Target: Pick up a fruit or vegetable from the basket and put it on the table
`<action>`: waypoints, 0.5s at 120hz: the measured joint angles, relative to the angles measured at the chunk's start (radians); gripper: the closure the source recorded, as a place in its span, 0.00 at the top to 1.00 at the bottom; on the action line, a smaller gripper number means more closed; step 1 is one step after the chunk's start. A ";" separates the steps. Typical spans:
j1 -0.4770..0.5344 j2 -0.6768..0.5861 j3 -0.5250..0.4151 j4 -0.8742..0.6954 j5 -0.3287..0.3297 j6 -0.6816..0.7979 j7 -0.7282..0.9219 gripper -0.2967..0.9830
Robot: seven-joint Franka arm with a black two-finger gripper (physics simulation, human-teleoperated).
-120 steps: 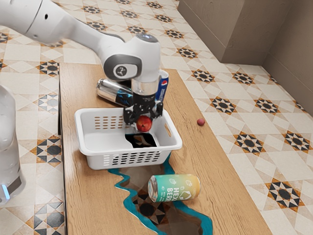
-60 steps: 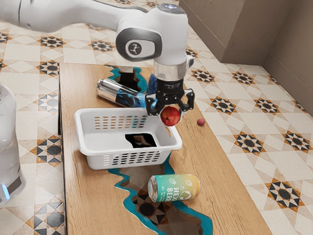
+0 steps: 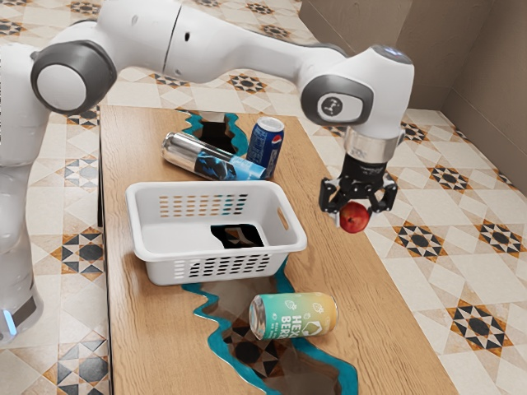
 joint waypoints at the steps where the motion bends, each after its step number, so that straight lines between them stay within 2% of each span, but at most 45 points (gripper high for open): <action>1: 0.000 0.001 0.000 0.001 0.001 -0.001 0.000 0.49; 10: 0.000 0.006 0.000 0.005 0.008 -0.006 0.001 0.49; 25: 0.001 0.008 -0.001 0.020 0.029 -0.007 0.009 0.65; 34: 0.002 0.003 -0.001 0.021 0.039 -0.008 0.014 0.70; 46: 0.002 -0.034 -0.046 0.023 0.087 -0.036 0.022 0.73; 60: 0.044 -0.120 -0.040 0.024 0.041 -0.079 0.113 0.75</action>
